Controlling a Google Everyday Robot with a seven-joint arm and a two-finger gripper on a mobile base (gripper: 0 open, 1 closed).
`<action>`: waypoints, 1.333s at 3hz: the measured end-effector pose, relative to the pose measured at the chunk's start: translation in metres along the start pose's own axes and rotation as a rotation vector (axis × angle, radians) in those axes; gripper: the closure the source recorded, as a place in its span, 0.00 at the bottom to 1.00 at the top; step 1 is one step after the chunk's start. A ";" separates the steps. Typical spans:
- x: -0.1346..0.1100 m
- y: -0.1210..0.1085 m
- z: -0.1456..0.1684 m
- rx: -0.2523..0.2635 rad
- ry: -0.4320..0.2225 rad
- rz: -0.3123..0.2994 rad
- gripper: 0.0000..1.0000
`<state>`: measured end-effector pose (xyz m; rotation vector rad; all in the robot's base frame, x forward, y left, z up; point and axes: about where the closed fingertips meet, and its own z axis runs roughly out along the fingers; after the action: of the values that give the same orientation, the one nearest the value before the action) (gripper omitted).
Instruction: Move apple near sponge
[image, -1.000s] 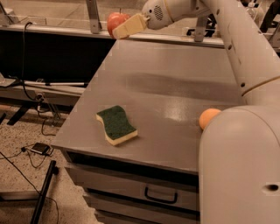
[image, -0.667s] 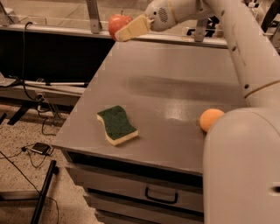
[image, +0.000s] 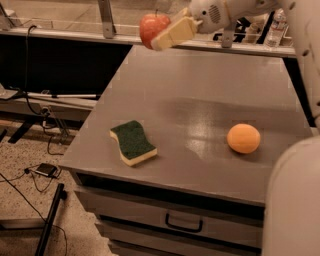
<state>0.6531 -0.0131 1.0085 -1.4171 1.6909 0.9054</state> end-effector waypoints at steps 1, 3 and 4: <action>0.009 0.029 -0.020 0.070 0.056 -0.088 1.00; 0.039 0.048 -0.019 0.133 0.099 -0.106 1.00; 0.065 0.043 -0.009 -0.006 0.043 -0.131 1.00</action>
Offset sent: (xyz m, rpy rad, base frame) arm -0.0781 -0.0506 -0.0263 -0.1657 -0.2301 -0.1300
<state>0.6026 -0.0455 0.9587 -1.5419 1.6066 0.8139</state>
